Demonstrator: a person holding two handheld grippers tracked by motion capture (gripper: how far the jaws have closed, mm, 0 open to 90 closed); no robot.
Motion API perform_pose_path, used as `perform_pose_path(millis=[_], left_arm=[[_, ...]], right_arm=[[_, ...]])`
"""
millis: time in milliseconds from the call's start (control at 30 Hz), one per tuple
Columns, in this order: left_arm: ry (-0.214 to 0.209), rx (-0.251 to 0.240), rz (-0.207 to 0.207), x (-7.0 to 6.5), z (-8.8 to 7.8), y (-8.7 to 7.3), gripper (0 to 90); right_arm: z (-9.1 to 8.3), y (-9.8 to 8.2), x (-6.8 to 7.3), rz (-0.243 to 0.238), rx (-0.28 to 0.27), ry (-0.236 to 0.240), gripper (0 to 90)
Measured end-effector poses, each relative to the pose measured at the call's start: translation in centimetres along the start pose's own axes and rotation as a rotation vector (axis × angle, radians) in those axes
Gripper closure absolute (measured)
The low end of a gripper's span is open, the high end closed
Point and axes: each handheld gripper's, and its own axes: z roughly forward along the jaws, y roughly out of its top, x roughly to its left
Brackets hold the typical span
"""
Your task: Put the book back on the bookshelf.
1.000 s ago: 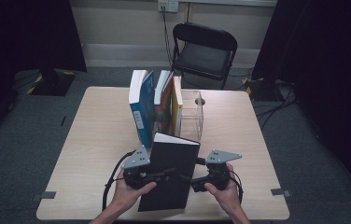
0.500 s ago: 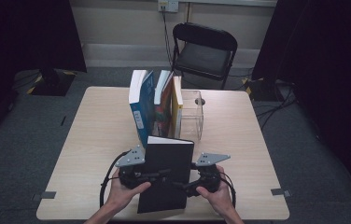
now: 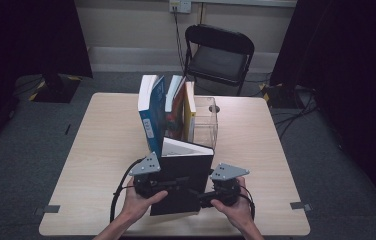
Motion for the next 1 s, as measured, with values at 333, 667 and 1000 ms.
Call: perform_pose_path(millis=[333, 667, 1000], left_arm=[[0.087, 0.064, 0.014, -0.4, -2.5, -1.7, 53.4], [0.086, 0.084, -0.005, -0.3, -3.5, -2.8, 52.0], [0.059, 0.090, -0.013, 0.0, -4.4, -3.0, 48.9]], right_arm=[[-1.3, -0.5, 0.4, 0.007, -0.056, 0.048, 33.5], [-0.3, 0.1, 0.0, 0.061, -0.043, 0.175, 33.4], [0.2, 0.6, 0.8, 0.002, -0.041, 0.180, 36.4]])
